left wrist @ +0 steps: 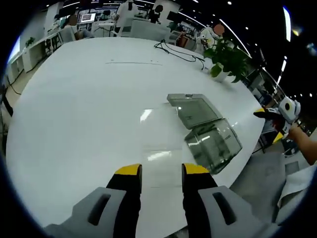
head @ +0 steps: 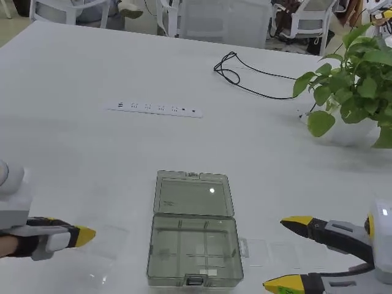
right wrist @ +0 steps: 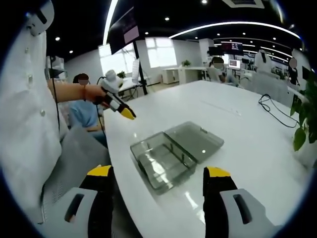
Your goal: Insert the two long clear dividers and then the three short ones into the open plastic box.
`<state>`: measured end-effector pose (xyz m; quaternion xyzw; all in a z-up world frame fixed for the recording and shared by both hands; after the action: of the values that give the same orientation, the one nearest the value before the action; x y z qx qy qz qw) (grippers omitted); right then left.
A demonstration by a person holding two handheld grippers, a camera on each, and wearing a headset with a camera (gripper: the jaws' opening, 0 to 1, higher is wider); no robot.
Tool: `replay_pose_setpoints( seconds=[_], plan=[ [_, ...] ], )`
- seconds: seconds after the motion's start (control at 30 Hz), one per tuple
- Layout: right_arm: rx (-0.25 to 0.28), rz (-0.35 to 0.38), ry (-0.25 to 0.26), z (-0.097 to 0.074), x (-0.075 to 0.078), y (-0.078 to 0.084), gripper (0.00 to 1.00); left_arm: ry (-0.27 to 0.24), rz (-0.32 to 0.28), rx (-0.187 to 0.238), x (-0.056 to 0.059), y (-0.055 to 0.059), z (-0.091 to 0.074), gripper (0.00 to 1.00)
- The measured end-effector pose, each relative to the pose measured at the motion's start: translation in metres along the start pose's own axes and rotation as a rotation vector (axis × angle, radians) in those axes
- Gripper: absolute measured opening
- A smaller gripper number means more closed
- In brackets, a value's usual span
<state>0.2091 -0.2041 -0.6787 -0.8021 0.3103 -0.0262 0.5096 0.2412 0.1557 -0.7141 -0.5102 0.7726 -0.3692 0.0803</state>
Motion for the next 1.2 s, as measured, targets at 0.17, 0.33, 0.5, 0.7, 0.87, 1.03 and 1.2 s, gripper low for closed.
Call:
replay_pose_setpoints(
  seconds=[0.17, 0.33, 0.5, 0.7, 0.87, 1.03, 1.2],
  plan=[
    [0.029, 0.007, -0.011, 0.006, -0.009, -0.014, 0.69, 0.055, -0.012, 0.072, 0.021, -0.013, -0.001, 0.30],
    [0.049, 0.029, -0.009, 0.011, -0.015, -0.028, 0.62, 0.106, -0.013, 0.126, 0.039, -0.023, 0.000, 0.30],
    [0.100, 0.082, 0.006, 0.015, -0.019, -0.042, 0.58, 0.155, -0.005, 0.170, 0.057, -0.033, 0.002, 0.30],
    [0.131, 0.144, 0.033, 0.025, -0.023, -0.058, 0.51, 0.210, -0.003, 0.220, 0.082, -0.042, 0.008, 0.30],
    [0.132, 0.168, 0.046, 0.036, -0.029, -0.064, 0.46, 0.253, 0.015, 0.244, 0.101, -0.047, 0.013, 0.30],
    [0.121, 0.207, 0.057, 0.047, -0.034, -0.065, 0.41, 0.289, 0.032, 0.254, 0.116, -0.049, 0.018, 0.30],
    [0.151, 0.269, 0.093, 0.052, -0.033, -0.068, 0.32, 0.305, 0.045, 0.259, 0.126, -0.050, 0.021, 0.30]
  ],
)
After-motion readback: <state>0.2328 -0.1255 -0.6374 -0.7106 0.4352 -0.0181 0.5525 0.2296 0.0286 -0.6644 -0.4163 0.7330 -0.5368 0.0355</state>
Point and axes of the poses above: the centre of the closed fingertips' face, and the gripper's own axes: z roughly forward along the fingers, x roughly to its right, y roughly out of its underside, the point moved 7 cm from there along -z, roughly backward along the fingers, and after that the axes turned 8 degrees about z, right-handed, at the moved point
